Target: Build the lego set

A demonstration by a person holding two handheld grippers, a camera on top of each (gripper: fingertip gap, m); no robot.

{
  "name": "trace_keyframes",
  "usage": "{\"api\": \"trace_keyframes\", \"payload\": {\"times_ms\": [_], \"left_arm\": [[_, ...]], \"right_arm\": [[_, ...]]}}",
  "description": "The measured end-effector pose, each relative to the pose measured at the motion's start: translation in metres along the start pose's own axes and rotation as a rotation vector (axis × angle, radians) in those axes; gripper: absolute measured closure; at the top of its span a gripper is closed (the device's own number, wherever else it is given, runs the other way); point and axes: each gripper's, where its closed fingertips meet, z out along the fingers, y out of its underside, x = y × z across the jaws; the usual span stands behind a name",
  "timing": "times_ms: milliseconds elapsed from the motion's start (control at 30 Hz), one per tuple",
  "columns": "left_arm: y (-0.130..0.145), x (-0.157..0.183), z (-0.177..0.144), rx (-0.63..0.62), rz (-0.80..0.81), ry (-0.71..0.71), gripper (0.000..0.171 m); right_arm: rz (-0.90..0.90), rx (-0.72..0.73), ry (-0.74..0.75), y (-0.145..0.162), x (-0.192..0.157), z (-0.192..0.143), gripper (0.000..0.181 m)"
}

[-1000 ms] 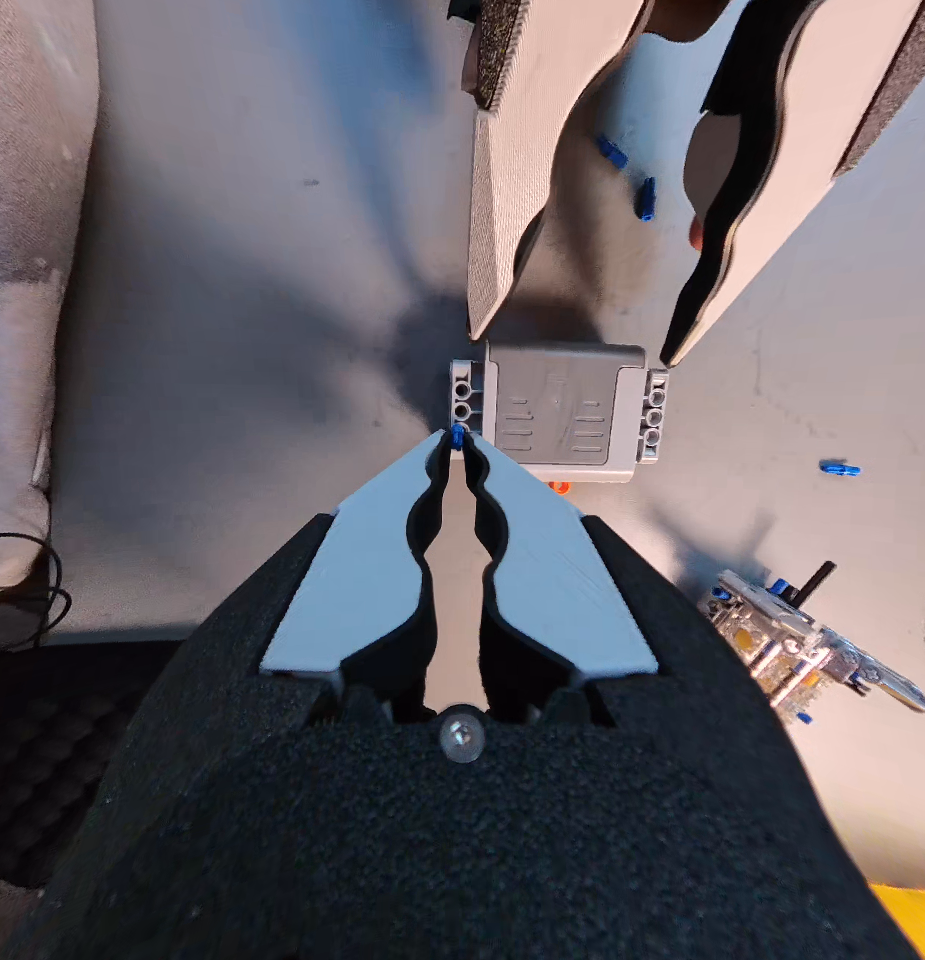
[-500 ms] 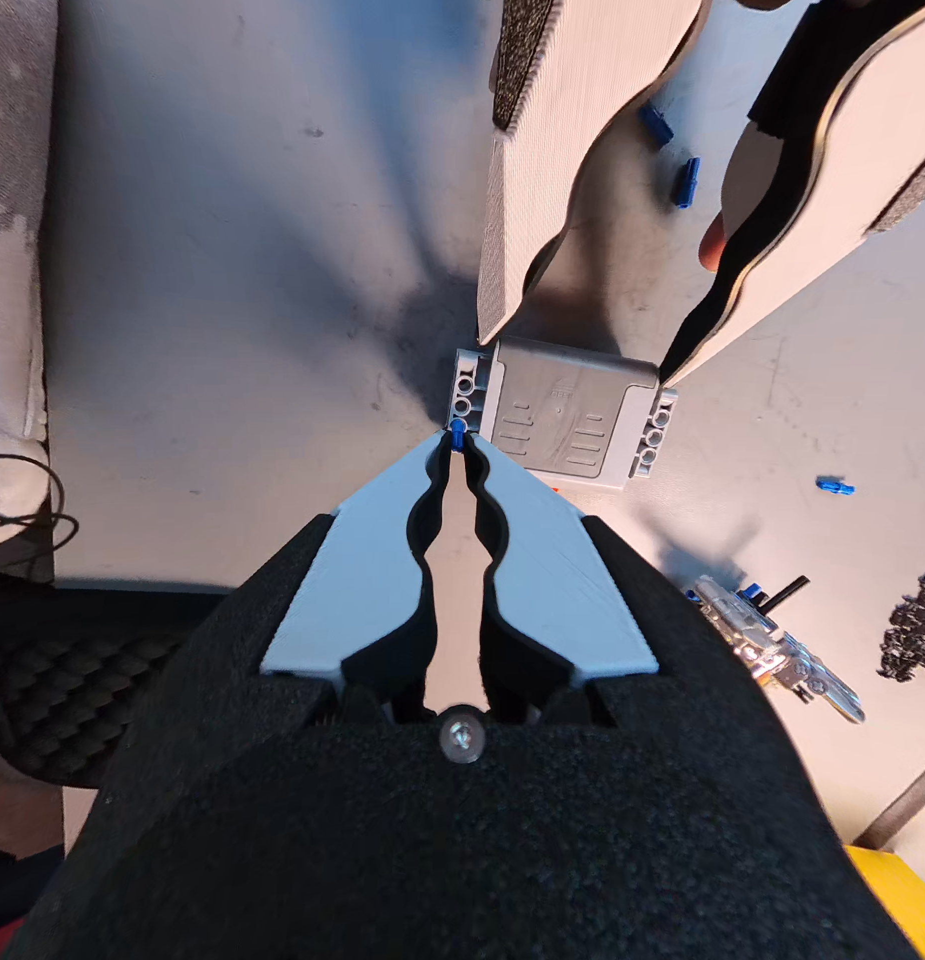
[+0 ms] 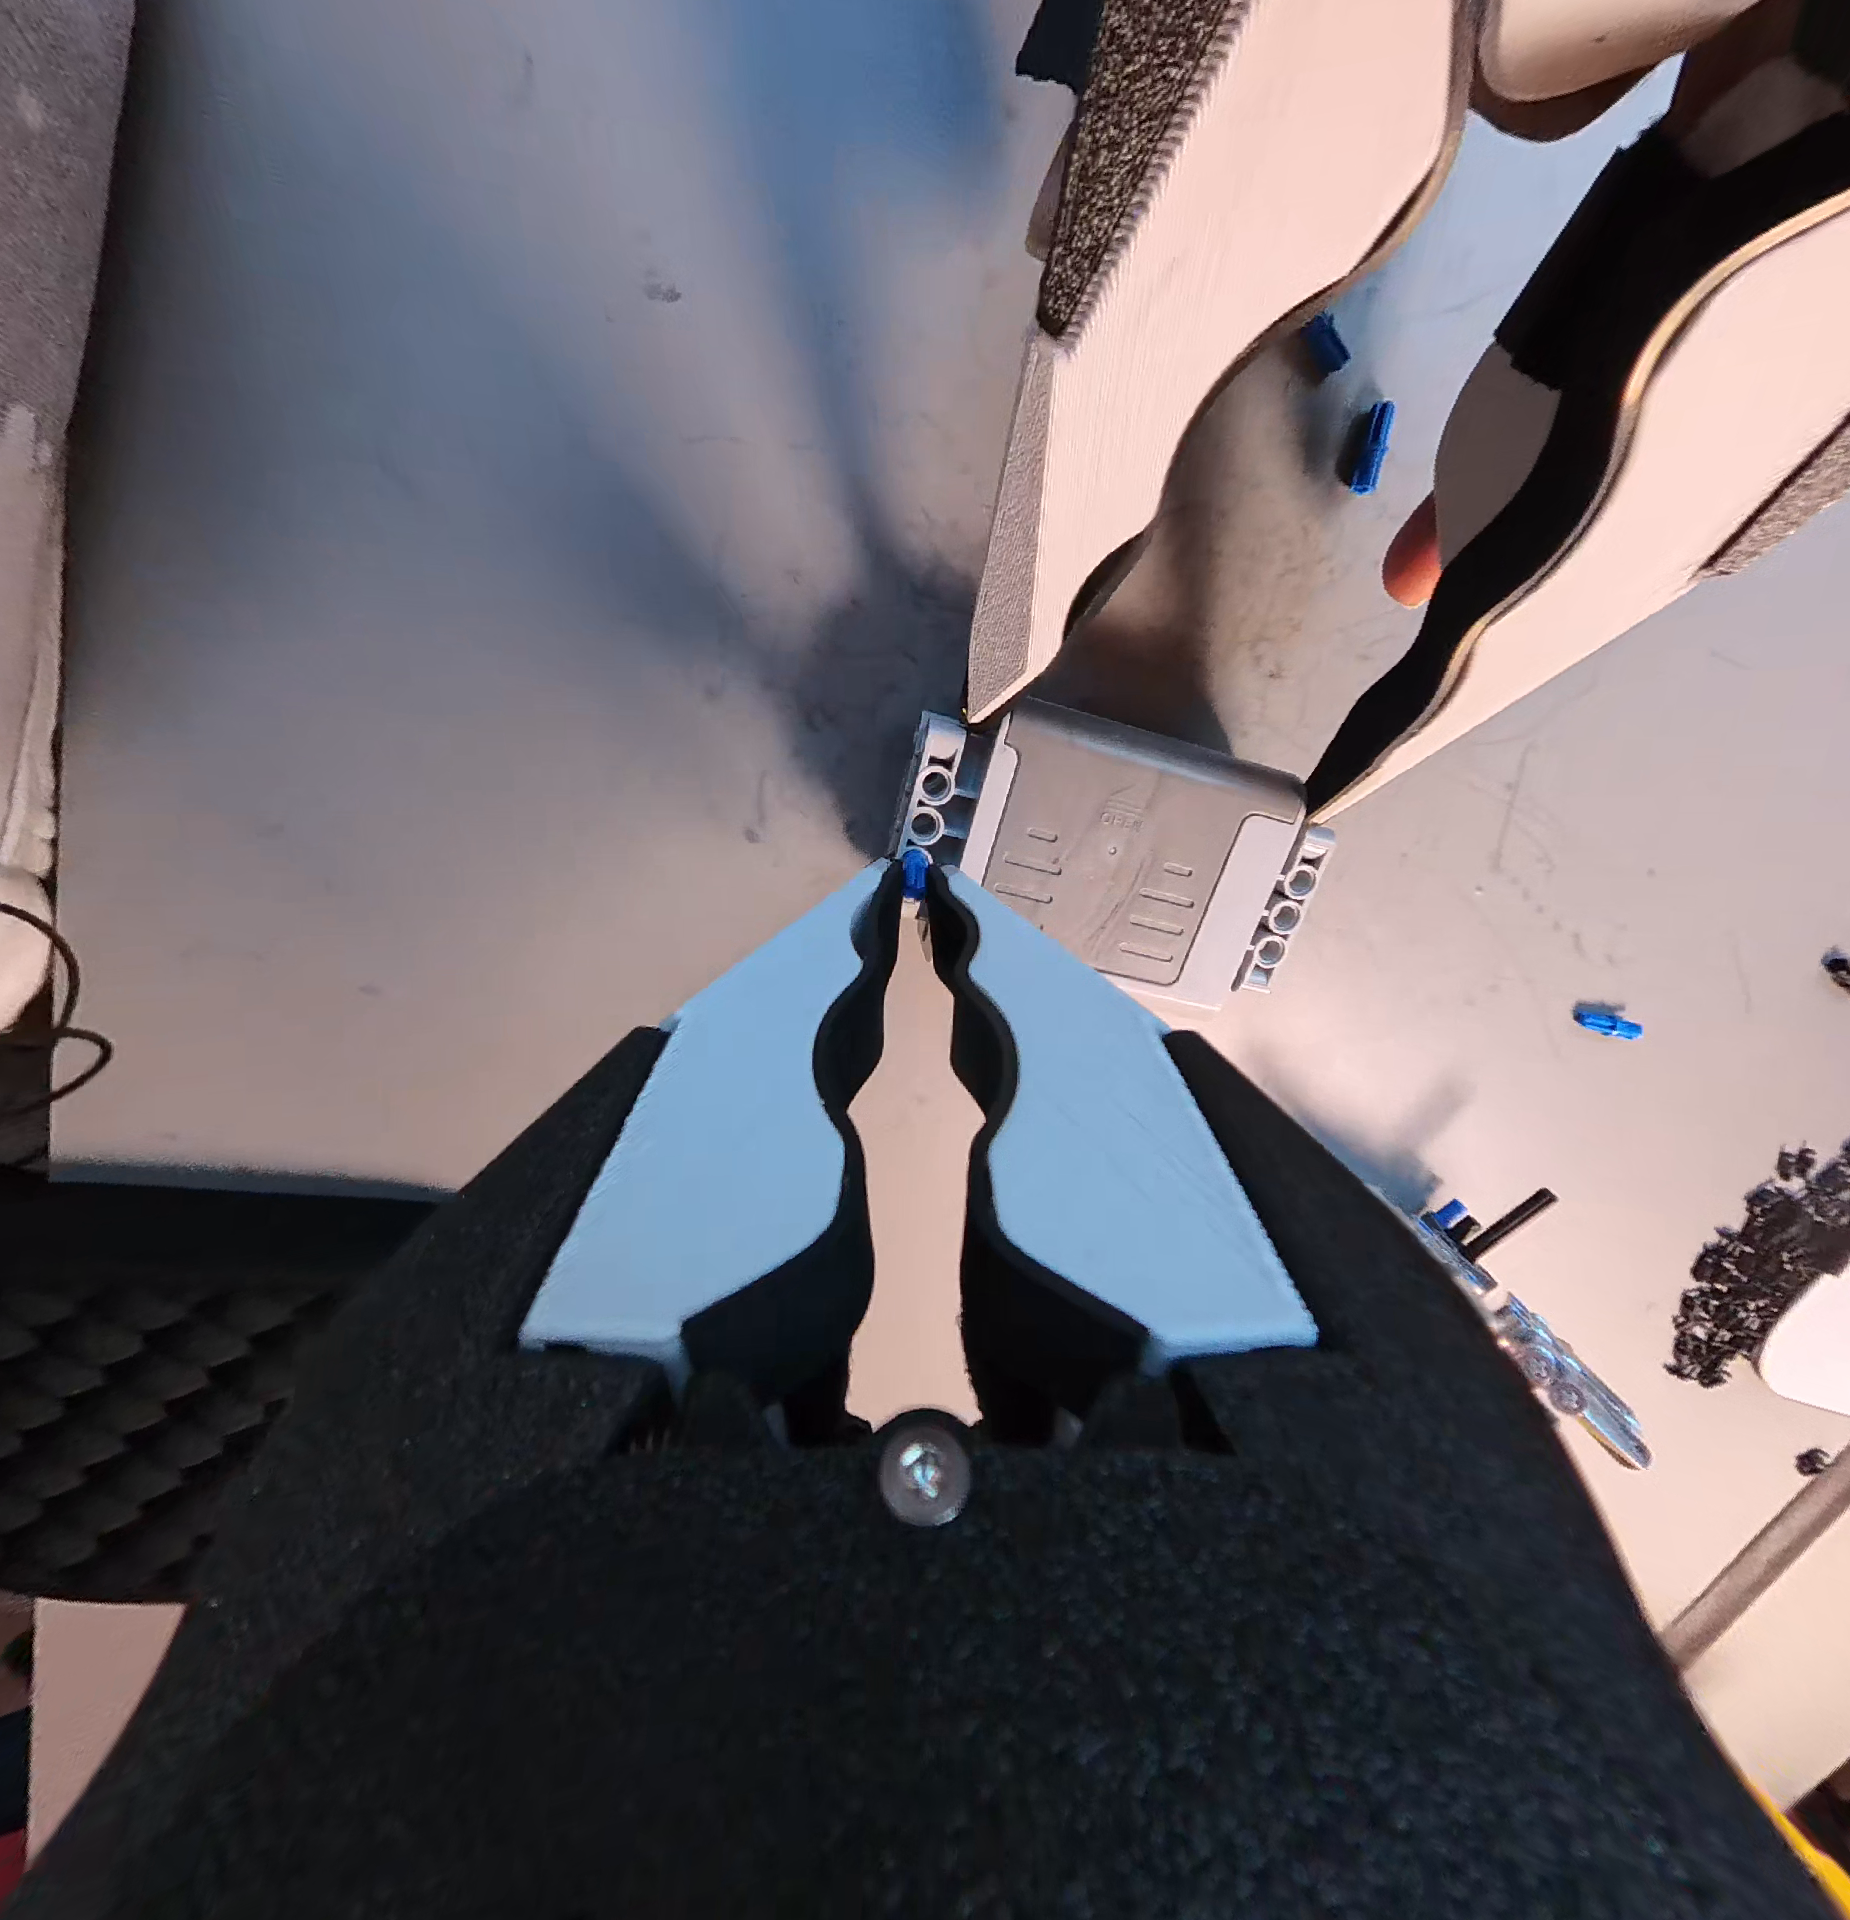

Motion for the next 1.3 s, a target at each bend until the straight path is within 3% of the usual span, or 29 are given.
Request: {"api": "trace_keyframes", "payload": {"times_ms": [467, 600, 800, 1200, 1300], "left_arm": [[-0.001, 0.001, -0.001, -0.002, 0.016, -0.019, 0.106], [-0.016, 0.012, -0.007, 0.072, 0.008, 0.036, 0.099], [-0.008, 0.010, 0.011, 0.001, 0.036, -0.017, 0.089], [-0.004, 0.006, 0.010, -0.022, 0.093, -0.064, 0.092], [-0.004, 0.006, 0.010, -0.020, 0.093, -0.058, 0.092]], "right_arm": [[-0.013, -0.029, 0.010, 0.000, 0.002, 0.001, 0.178], [-0.026, -0.048, 0.006, 0.000, 0.002, 0.001, 0.178], [-0.044, -0.049, 0.011, -0.003, 0.002, 0.001, 0.178], [-0.240, -0.049, 0.086, -0.010, -0.001, 0.002, 0.178], [-0.282, -0.043, 0.033, -0.016, -0.007, 0.006, 0.181]]}}
